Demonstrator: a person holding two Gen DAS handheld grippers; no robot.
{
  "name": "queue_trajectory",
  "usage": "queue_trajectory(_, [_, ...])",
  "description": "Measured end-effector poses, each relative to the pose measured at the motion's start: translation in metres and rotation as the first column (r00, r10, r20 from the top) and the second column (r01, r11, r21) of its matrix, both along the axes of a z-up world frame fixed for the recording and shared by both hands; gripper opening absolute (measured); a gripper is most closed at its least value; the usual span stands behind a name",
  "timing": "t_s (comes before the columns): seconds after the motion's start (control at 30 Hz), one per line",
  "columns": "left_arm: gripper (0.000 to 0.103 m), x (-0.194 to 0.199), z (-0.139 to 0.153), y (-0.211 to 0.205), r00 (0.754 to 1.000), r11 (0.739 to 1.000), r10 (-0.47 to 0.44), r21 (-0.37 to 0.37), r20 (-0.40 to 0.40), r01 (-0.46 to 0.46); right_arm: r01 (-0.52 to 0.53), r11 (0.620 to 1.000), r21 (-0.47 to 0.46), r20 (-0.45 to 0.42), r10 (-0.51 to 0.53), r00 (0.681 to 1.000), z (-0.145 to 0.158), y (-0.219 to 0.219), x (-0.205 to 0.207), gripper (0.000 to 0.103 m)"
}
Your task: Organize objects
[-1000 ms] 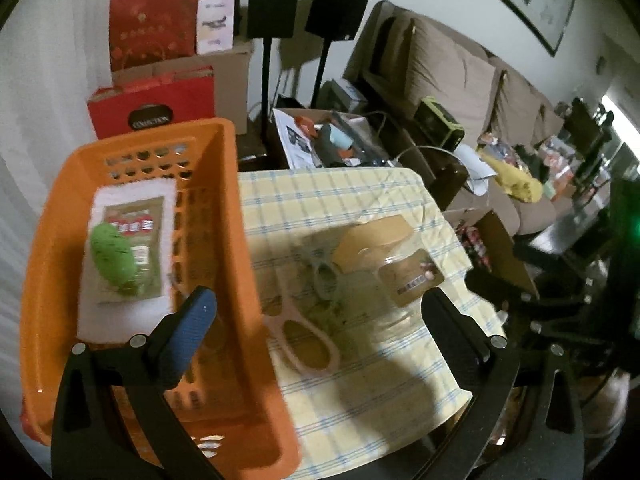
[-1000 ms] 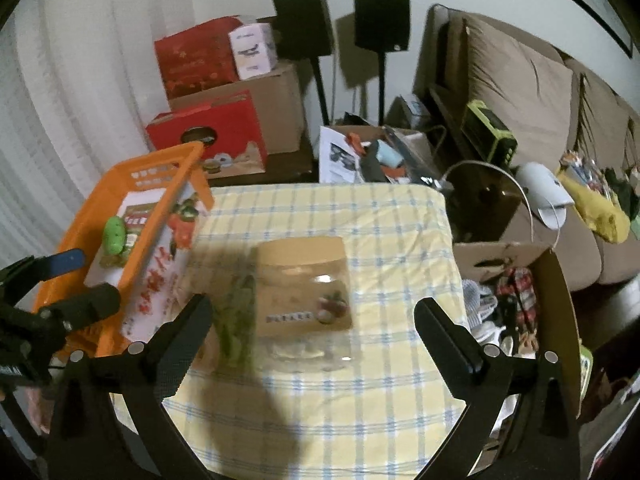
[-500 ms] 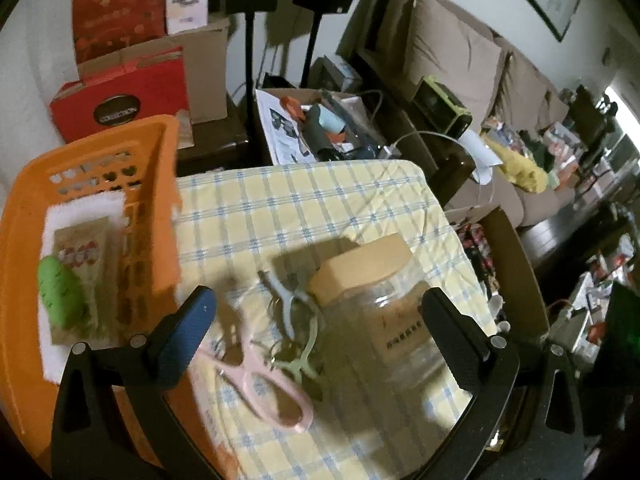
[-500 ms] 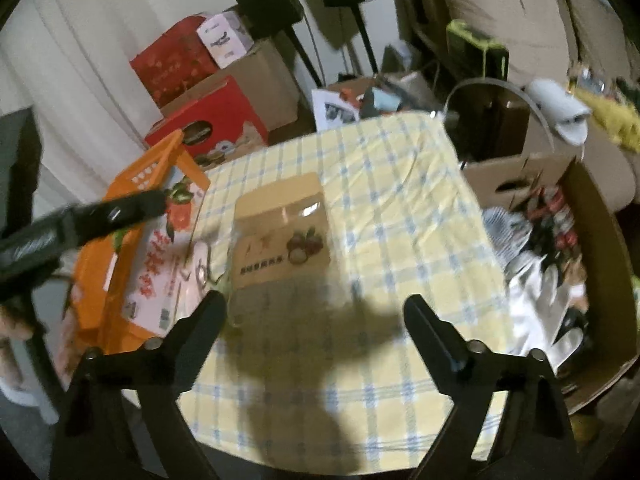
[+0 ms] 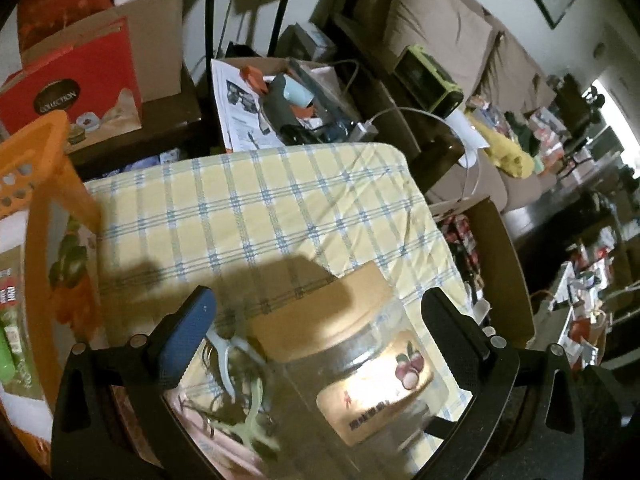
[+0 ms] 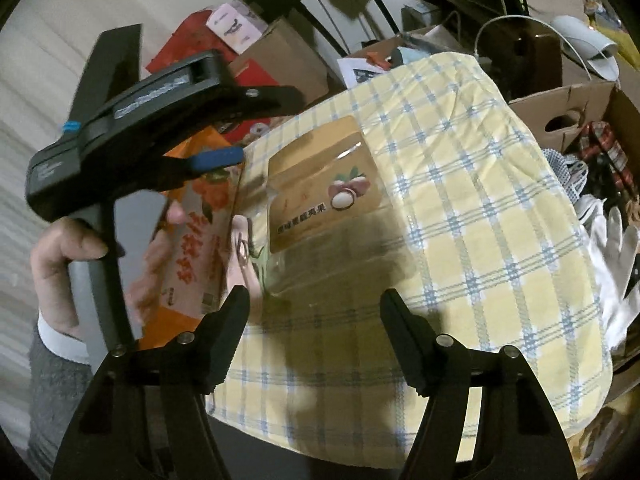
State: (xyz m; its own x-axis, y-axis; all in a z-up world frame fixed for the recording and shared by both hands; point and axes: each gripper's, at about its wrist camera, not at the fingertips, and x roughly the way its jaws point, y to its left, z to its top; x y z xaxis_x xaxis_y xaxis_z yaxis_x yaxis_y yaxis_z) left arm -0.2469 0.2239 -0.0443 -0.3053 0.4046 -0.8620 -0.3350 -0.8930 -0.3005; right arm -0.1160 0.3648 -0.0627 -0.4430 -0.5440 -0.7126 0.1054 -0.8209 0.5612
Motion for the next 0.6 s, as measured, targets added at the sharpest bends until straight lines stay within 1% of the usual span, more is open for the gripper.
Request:
queue_trajectory(0.17, [0.102, -0.01, -0.013, -0.001, 0.998, 0.996, -0.012, 0.092, 0.063, 0.007, 0.006, 1.0, -0.004, -0.007, -0.006, 1.0, -0.002, 0.003, -0.005, 0.07])
queue_trajectory(0.3, [0.1, -0.01, -0.019, -0.003, 0.994, 0.991, -0.034, 0.132, 0.108, 0.02, 0.034, 0.999, -0.012, -0.015, -0.035, 0.999, -0.001, 0.013, -0.011, 0.07])
queue_trajectory(0.37, [0.1, -0.008, -0.021, -0.004, 0.99, 0.985, -0.053, 0.172, 0.132, 0.03, 0.046, 0.999, -0.011, -0.019, -0.046, 0.999, -0.001, 0.017, -0.014, 0.07])
queue_trajectory(0.43, [0.099, -0.004, -0.021, -0.004, 0.989, 0.983, -0.058, 0.182, 0.138, 0.032, 0.062, 0.998, 0.0, -0.023, -0.062, 0.998, -0.001, 0.022, -0.017, 0.07])
queue_trajectory(0.5, [0.099, 0.001, -0.021, 0.0, 0.985, 0.981, -0.082, 0.186, 0.149, 0.054, 0.069, 0.998, -0.002, -0.025, -0.069, 0.997, 0.0, 0.026, -0.02, 0.067])
queue_trajectory(0.6, [0.098, 0.011, -0.022, 0.006, 0.979, 0.981, -0.108, 0.18, 0.17, 0.077, 0.083, 0.996, 0.016, -0.031, -0.082, 0.996, 0.001, 0.028, -0.027, 0.066])
